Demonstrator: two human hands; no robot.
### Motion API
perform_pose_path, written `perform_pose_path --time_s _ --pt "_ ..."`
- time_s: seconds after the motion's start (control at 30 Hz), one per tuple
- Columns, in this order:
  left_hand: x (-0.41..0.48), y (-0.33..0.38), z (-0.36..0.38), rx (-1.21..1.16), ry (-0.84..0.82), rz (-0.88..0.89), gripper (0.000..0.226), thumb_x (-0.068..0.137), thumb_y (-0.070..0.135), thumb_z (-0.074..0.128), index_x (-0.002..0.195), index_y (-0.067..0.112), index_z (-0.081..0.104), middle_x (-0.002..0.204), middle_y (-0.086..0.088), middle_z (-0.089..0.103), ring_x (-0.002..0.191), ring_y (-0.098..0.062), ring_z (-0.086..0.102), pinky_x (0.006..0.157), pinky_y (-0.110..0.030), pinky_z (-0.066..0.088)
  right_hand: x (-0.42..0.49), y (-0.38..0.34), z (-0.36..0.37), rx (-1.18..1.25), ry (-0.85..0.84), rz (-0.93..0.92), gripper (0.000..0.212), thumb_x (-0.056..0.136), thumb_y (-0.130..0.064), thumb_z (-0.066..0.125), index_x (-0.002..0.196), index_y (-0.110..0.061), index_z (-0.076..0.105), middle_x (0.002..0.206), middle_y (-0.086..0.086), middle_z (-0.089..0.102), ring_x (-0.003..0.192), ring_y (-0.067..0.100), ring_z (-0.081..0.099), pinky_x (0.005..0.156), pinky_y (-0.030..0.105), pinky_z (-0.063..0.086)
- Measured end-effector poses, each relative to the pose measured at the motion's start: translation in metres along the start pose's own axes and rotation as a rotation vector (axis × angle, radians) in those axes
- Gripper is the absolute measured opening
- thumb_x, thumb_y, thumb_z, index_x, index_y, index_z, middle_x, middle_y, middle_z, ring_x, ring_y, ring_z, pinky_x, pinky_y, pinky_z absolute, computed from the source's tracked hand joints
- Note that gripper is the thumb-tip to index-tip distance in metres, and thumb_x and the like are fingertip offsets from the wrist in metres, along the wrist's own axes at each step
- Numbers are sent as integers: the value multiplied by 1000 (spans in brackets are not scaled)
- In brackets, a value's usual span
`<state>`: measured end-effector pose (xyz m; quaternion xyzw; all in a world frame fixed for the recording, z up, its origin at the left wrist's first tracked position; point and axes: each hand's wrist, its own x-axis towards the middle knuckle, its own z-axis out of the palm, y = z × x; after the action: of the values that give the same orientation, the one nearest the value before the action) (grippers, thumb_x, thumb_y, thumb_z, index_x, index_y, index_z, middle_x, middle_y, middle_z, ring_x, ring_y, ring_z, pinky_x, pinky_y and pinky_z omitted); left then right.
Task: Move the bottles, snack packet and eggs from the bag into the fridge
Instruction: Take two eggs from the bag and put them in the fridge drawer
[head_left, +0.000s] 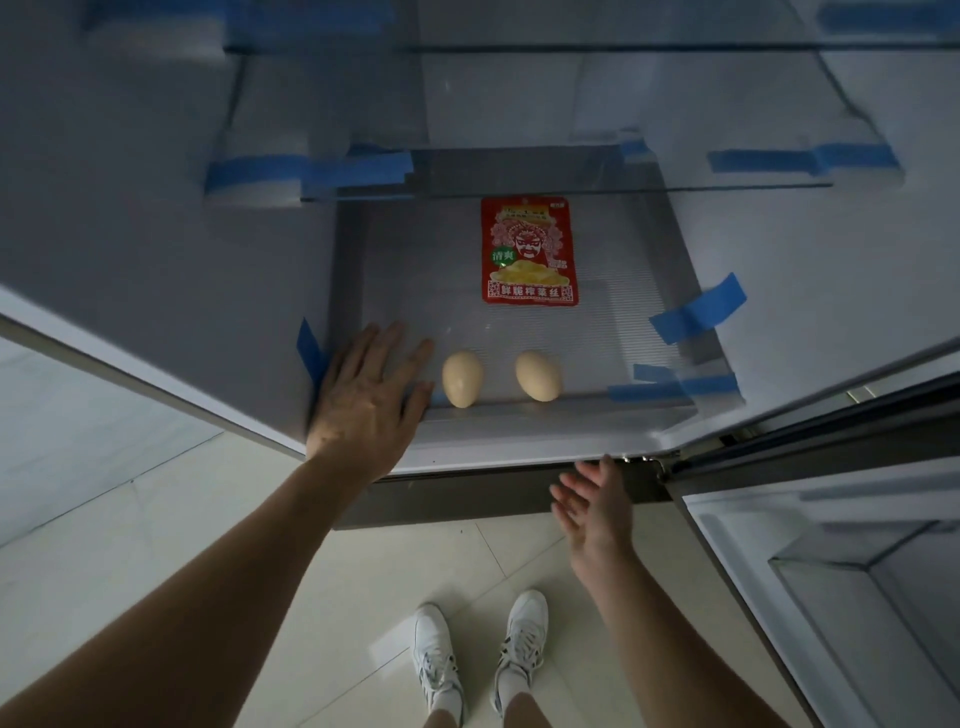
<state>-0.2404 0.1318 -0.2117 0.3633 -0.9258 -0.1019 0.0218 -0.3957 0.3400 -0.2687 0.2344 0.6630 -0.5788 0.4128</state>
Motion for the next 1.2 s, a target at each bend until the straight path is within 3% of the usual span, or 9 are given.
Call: perform_pose_path --time_s 0.13,0.43,0.67,0.73,0.83,0.97,1.2 --pt "0 -3 1 13 15 15 61 99 57 17 151 31 36 160 -7 33 149 -31 24 118 -51 21 17 11 33 320 -138 165 54 102 -56 41 131 -12 53 126 14 62 116 32 61 99 43 47" --pt "0 -3 2 12 35 11 61 99 56 20 150 31 39 158 -8 35 148 -33 27 116 -54 25 32 9 65 664 -202 205 61 99 -61 43 137 -14 45 135 19 50 128 39 52 115 50 38" --pt "1 -4 3 17 14 12 61 98 59 19 152 35 34 162 -4 29 150 -30 21 118 -51 17 31 18 55 683 -232 214 66 97 -67 42 133 -11 48 133 17 52 124 38 54 108 60 42" --pt "1 -5 3 11 9 2 60 97 59 21 152 37 33 162 -4 28 150 -29 19 119 -49 14 23 27 46 670 -234 209 66 95 -65 47 126 -8 55 128 17 61 116 35 61 106 61 45" --pt "2 -5 1 4 -24 -3 60 96 59 23 152 39 29 163 -3 24 151 -28 15 120 -49 13 11 45 26 671 -253 202 65 90 -61 56 132 -11 61 134 20 64 120 37 63 104 61 46" --pt "3 -5 0 -5 -39 9 56 100 56 26 154 38 27 165 -3 21 152 -29 13 120 -51 11 -7 65 3 683 -126 228 66 95 -66 44 130 -11 56 130 19 57 120 35 58 100 61 45" --pt "2 -4 -2 -20 -66 -6 56 101 53 32 154 40 23 166 -2 16 153 -28 8 123 -51 10 -42 111 -45 656 -29 270 60 100 -62 31 112 -10 60 114 16 61 106 31 62 90 54 43"
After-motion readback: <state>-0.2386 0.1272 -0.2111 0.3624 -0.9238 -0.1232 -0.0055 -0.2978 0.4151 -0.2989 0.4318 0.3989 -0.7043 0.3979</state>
